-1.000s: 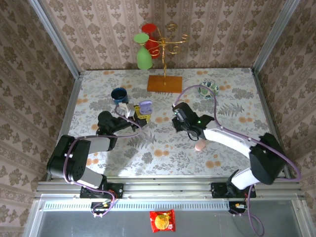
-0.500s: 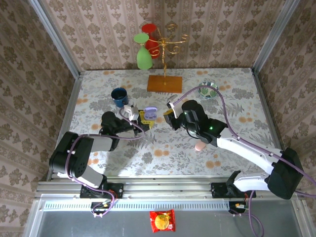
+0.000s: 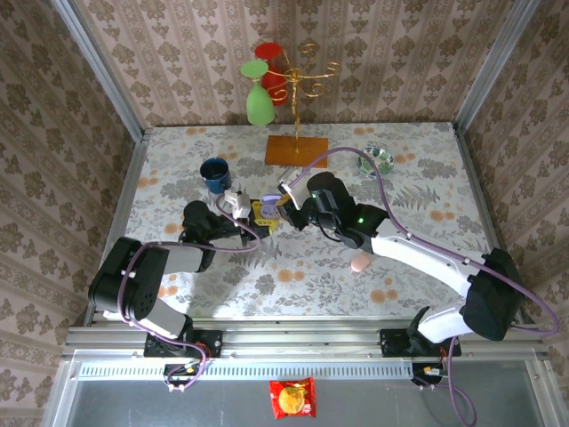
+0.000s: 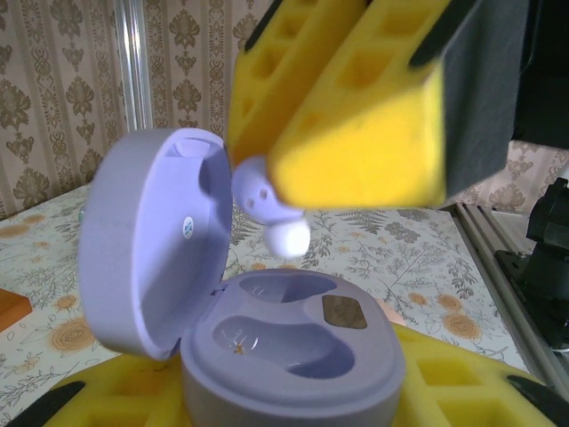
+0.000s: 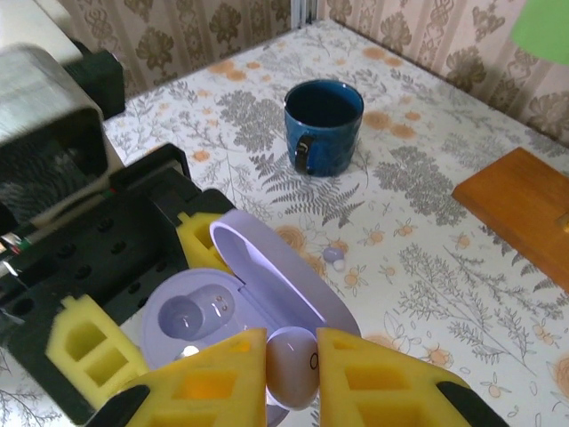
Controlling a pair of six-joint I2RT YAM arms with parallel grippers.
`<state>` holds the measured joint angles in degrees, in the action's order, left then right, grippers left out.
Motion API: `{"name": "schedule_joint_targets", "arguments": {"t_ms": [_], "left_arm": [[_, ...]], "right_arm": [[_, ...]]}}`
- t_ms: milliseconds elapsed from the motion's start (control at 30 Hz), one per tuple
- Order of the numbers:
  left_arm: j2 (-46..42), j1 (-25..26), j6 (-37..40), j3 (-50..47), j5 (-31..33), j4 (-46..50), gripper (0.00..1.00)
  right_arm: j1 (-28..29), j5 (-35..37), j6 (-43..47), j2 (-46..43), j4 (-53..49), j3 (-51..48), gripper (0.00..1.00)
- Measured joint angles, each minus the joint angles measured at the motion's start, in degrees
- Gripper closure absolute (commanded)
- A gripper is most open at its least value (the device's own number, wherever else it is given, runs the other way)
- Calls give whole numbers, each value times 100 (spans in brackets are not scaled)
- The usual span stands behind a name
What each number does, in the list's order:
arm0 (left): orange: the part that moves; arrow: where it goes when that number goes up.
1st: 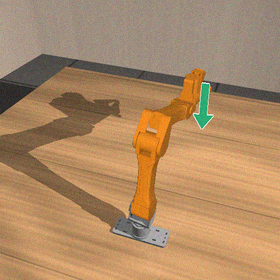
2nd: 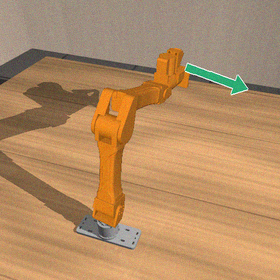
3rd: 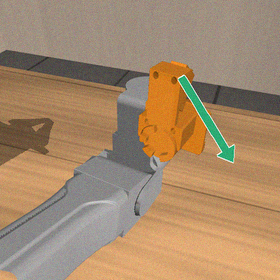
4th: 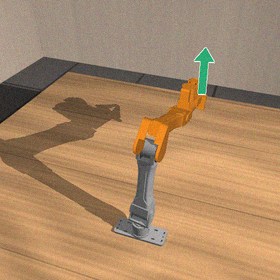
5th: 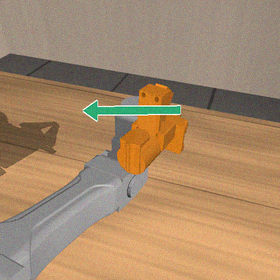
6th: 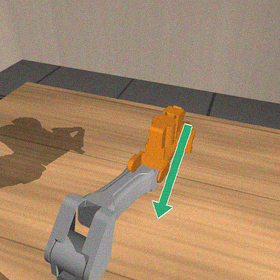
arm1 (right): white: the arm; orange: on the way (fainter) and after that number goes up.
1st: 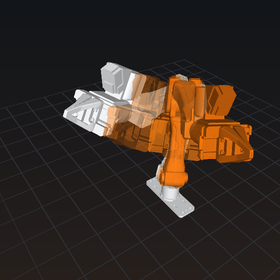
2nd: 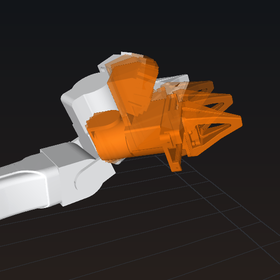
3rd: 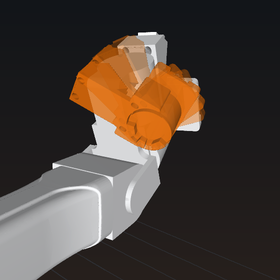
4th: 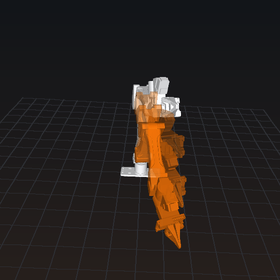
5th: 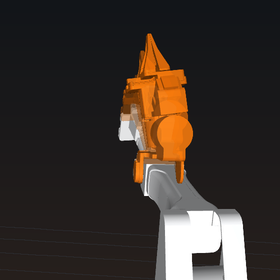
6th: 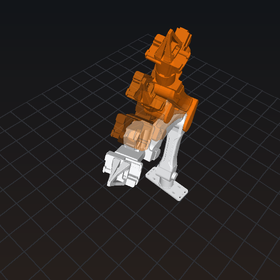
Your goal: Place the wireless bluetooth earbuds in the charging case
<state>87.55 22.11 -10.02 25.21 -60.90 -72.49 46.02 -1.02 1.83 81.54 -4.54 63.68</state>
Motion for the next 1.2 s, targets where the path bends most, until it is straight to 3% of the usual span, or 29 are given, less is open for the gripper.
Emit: {"name": "schedule_joint_targets", "arguments": {"t_ms": [867,1000,1200], "left_arm": [[0,-7,-4,0,4,42,59],[0,-7,-7,0,7,42,59],[0,-28,-22,0,15,35,59]], "right_arm": [[28,-240,258,160,-459,221,80],[37,-249,275,225,-490,293,75],[37,-271,197,262,-470,313,59]]}}
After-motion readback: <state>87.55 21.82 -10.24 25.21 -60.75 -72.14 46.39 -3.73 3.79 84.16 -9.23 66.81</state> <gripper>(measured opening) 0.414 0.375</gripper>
